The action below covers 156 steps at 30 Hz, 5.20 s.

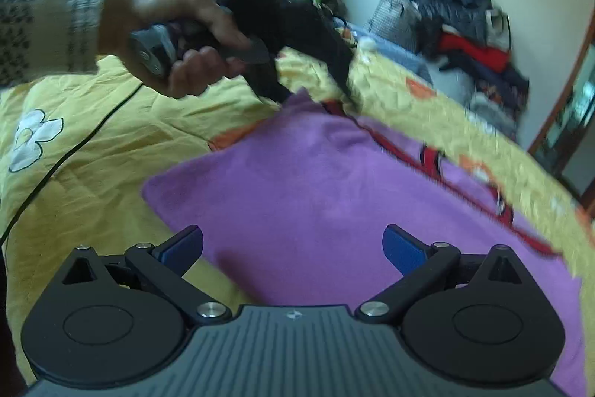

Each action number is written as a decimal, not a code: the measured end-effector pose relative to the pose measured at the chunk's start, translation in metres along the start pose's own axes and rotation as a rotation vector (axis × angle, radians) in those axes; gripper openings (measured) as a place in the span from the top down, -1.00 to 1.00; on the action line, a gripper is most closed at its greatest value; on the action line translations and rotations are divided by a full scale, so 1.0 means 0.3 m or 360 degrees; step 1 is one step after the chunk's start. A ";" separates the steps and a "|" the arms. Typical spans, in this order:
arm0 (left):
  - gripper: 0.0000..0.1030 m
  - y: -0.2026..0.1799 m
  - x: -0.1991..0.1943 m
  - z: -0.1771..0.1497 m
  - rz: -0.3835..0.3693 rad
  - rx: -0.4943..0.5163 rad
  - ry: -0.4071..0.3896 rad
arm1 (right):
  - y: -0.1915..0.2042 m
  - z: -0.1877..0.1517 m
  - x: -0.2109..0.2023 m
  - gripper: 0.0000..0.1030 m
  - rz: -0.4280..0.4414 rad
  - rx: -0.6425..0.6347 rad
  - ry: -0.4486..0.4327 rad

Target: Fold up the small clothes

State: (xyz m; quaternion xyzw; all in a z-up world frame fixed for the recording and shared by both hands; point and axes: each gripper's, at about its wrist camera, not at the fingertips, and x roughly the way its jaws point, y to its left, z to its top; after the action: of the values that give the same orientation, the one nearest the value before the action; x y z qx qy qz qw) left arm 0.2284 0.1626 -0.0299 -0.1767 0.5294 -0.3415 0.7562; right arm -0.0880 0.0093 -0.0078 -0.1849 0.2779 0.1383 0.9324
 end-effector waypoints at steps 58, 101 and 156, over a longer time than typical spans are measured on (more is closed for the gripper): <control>-0.89 -0.481 -0.002 -0.060 0.0272 0.0622 0.0079 | 0.098 0.034 0.085 0.89 0.0085 -0.0014 -0.0030; 0.83 -0.951 0.552 0.007 0.0037 0.0147 0.0108 | -0.788 -0.421 -0.238 0.89 0.0149 0.1576 -0.0382; -0.97 -0.766 0.340 -0.573 0.0404 0.0409 0.0116 | -1.260 -0.616 -0.185 -0.29 0.0197 0.1521 -0.0188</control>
State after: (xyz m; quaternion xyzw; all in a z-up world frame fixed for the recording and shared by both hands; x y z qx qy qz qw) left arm 0.0154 -0.0550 -0.0195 0.0020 0.5266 -0.3145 0.7898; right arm -0.0827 -0.4150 -0.0183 0.2892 0.2674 0.0606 0.9172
